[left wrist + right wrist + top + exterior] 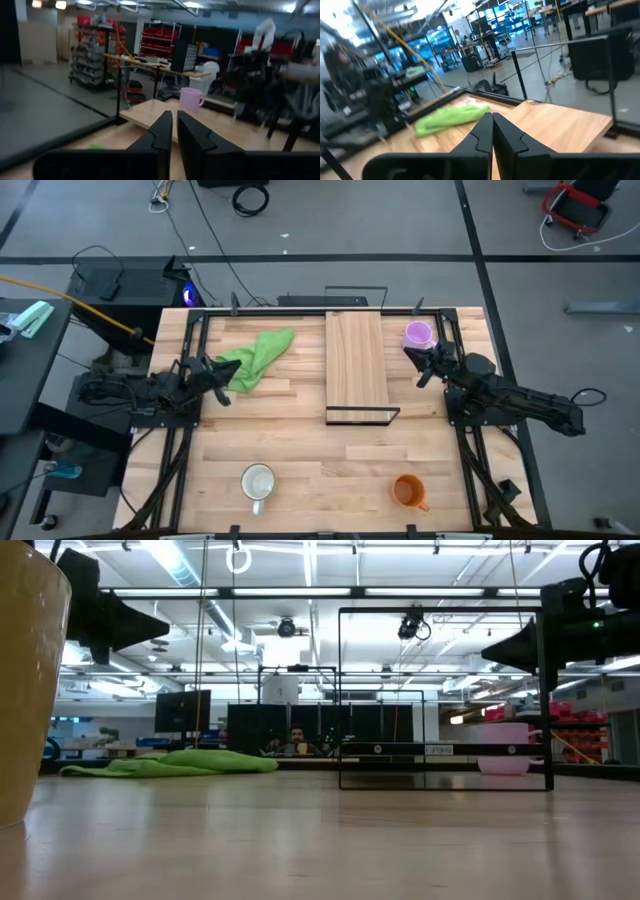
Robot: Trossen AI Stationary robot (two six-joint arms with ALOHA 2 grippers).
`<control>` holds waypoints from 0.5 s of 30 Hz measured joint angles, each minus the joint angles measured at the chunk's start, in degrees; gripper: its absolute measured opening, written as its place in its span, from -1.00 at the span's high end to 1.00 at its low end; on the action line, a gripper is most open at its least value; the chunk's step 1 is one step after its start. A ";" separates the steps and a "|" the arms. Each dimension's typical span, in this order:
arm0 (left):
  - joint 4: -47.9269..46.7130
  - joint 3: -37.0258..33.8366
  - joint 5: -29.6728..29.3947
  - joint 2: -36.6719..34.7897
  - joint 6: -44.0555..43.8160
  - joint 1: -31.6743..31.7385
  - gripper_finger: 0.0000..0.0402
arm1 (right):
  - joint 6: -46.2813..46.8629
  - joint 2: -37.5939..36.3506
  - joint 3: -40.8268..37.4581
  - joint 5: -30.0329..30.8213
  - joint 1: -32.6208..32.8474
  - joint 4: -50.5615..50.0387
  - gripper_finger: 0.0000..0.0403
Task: Stack small to large cups/mugs on shelf
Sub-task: Put the pink mug on the shelf
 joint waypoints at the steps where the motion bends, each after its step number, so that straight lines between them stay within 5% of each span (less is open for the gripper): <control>1: 0.00 0.01 0.01 0.01 -2.17 0.01 0.83 | 2.19 0.00 0.00 0.02 0.00 0.43 0.94; 9: 0.36 0.01 0.00 0.01 -16.26 0.00 0.87 | 21.90 0.00 2.24 0.04 0.00 1.96 0.94; 15: 2.60 0.02 -0.26 -0.01 -26.98 0.03 0.86 | 20.96 0.02 6.00 0.62 0.00 2.02 0.94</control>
